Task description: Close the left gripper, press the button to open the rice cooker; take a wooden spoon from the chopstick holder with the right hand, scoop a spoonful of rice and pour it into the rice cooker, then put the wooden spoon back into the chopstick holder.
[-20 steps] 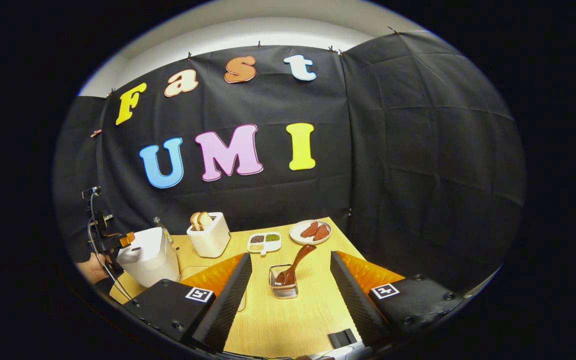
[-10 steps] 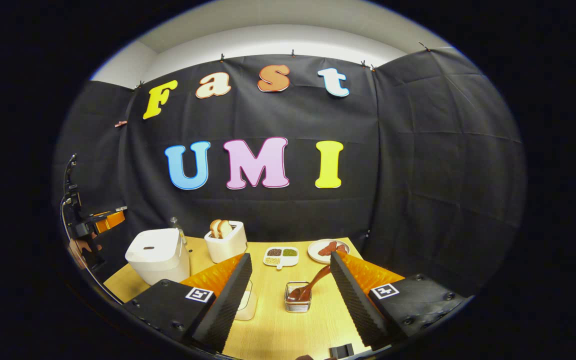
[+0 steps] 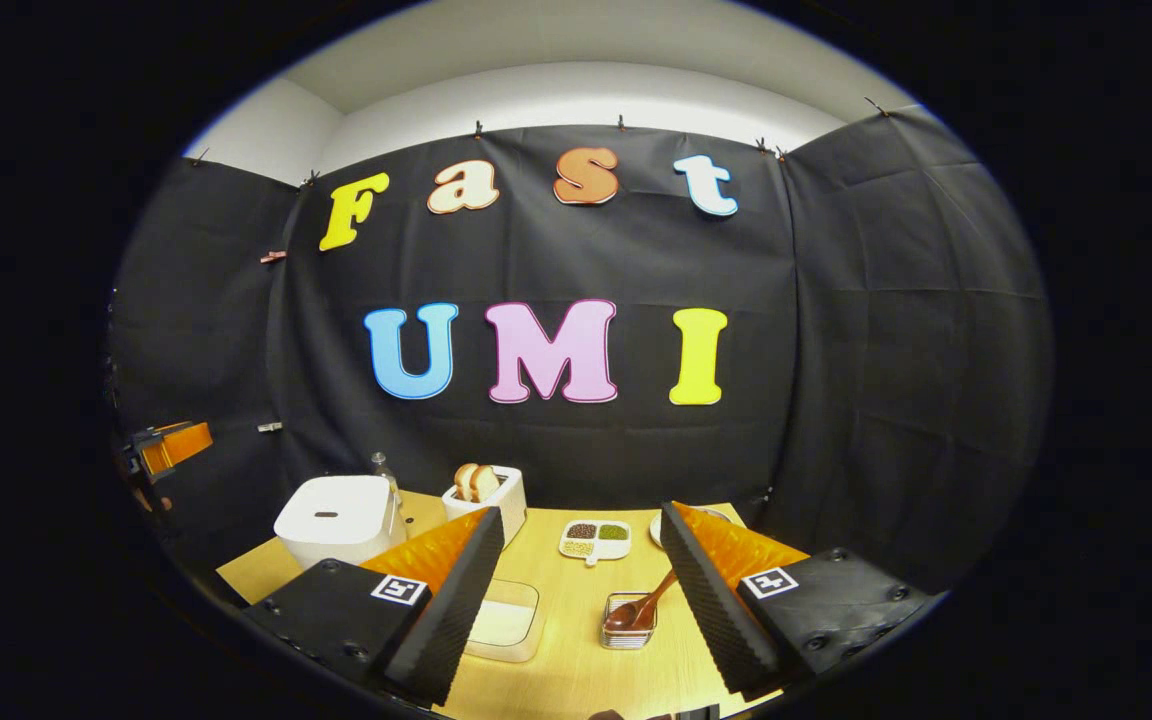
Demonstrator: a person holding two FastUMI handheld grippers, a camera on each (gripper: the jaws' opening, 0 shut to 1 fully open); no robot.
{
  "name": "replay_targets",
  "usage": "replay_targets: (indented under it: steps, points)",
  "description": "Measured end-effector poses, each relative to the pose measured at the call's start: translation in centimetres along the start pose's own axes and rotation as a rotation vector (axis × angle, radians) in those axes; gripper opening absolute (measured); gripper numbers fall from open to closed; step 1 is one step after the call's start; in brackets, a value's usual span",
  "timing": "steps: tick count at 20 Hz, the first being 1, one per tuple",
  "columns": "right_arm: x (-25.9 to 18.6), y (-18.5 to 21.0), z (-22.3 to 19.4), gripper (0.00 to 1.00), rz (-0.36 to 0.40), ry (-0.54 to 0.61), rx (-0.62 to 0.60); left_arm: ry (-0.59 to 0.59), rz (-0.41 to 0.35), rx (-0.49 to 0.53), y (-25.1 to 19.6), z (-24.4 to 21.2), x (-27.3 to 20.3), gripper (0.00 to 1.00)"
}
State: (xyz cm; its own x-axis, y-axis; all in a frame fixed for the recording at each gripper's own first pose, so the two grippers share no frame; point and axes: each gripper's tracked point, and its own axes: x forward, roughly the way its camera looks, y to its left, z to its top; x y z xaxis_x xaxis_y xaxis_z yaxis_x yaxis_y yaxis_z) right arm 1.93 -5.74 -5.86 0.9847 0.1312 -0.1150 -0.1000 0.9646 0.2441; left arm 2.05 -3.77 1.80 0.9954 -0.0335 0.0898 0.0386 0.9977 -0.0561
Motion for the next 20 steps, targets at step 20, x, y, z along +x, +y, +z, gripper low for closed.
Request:
replay_targets:
  steps: [20]
  points:
    - [-0.3,2.5,0.5,0.98,0.062,-0.005,-0.005,0.027,0.018,0.021,-0.7,-0.1,-3.6,0.95]
